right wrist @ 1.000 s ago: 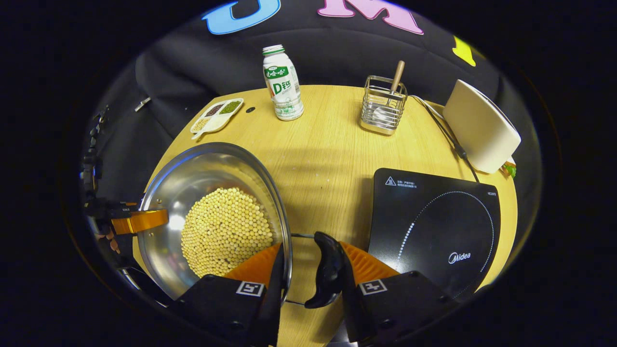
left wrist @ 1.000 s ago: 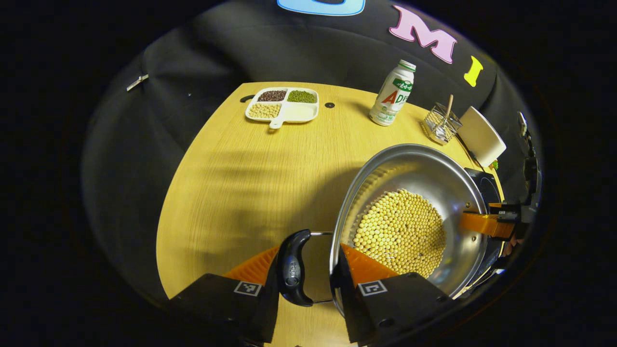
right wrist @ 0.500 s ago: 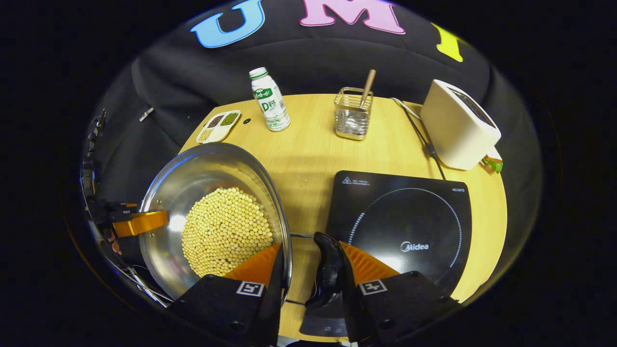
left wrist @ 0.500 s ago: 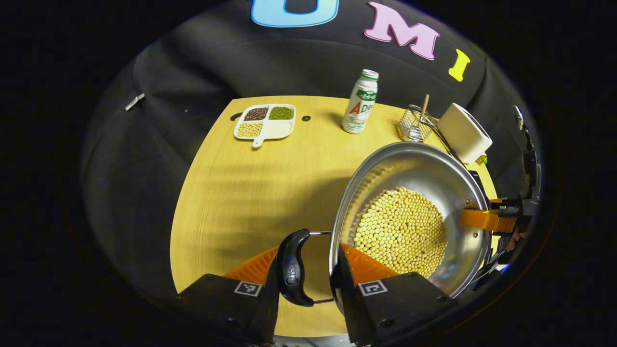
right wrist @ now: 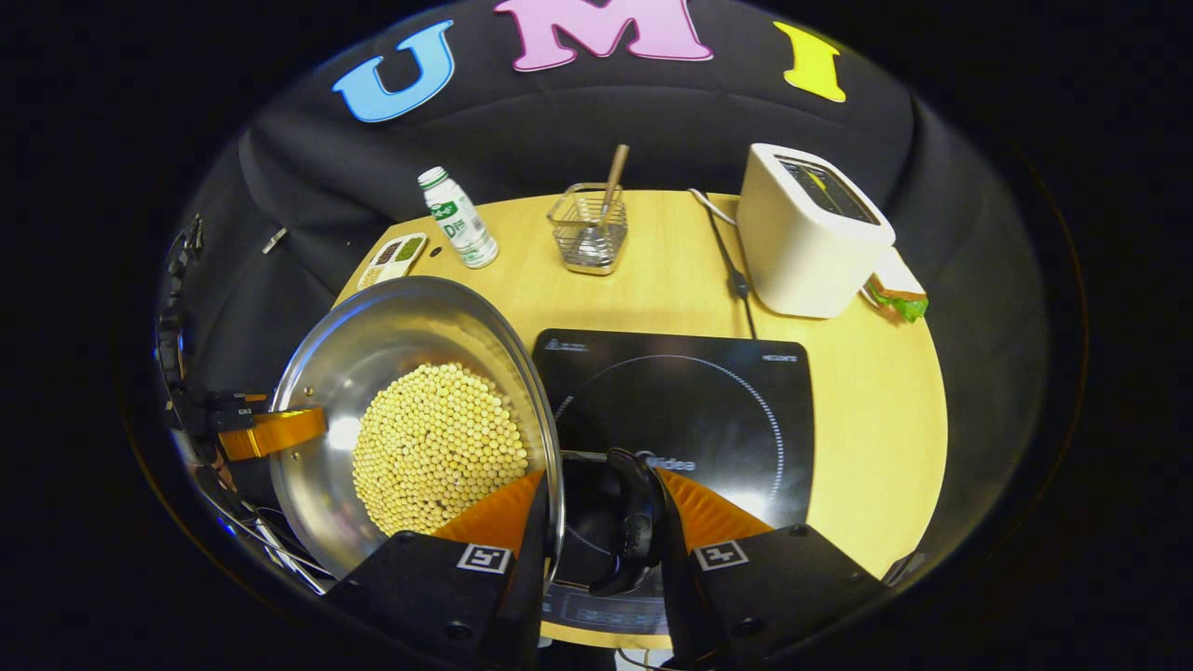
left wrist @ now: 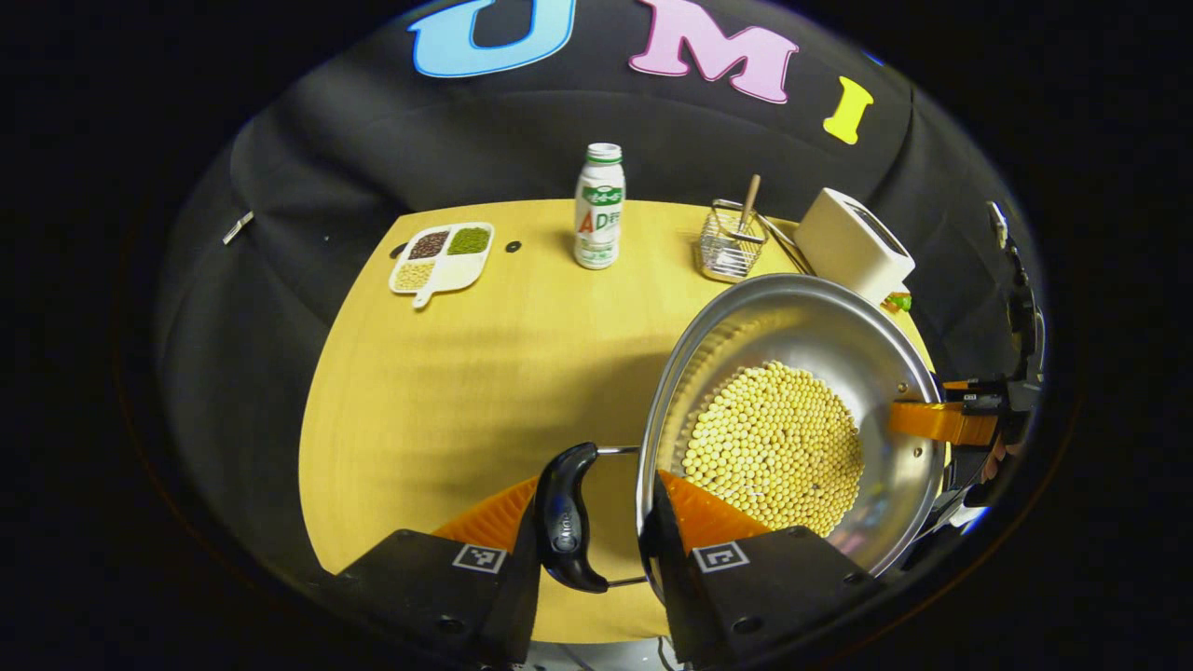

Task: First push the handle of the pot to place it horizontally, then grasp the pot with both hands and set it on the induction cooktop.

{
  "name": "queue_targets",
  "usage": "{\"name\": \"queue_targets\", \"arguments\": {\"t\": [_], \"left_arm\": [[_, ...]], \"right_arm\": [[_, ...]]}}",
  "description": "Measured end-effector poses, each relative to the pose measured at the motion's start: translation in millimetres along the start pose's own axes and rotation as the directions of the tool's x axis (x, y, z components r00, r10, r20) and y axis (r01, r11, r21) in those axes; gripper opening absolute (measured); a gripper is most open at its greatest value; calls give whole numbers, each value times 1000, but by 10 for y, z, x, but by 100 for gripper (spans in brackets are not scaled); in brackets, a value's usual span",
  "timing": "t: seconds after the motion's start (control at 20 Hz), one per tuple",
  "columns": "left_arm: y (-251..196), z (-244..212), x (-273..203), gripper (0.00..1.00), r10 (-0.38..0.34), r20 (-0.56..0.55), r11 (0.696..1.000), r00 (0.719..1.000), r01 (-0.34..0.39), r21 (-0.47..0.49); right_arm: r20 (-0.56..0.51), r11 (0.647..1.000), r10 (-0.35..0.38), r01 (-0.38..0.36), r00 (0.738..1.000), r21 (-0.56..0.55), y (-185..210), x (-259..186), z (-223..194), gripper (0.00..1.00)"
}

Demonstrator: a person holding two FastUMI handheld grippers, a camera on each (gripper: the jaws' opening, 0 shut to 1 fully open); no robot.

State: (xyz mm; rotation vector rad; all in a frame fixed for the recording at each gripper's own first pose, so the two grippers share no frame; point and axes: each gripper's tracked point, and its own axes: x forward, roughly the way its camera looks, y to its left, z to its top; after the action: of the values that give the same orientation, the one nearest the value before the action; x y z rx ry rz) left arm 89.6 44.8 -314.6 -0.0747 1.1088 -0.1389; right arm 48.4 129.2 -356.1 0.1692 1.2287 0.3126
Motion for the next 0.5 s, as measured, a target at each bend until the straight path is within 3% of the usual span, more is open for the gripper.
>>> {"name": "queue_targets", "arguments": {"t": [0.5], "left_arm": [[-1170, 206, 474, 58, -45, -9, 998, 999, 45, 35]], "right_arm": [[-10, 998, -46, 46, 999, 53, -1249, 26, 19, 56]]}}
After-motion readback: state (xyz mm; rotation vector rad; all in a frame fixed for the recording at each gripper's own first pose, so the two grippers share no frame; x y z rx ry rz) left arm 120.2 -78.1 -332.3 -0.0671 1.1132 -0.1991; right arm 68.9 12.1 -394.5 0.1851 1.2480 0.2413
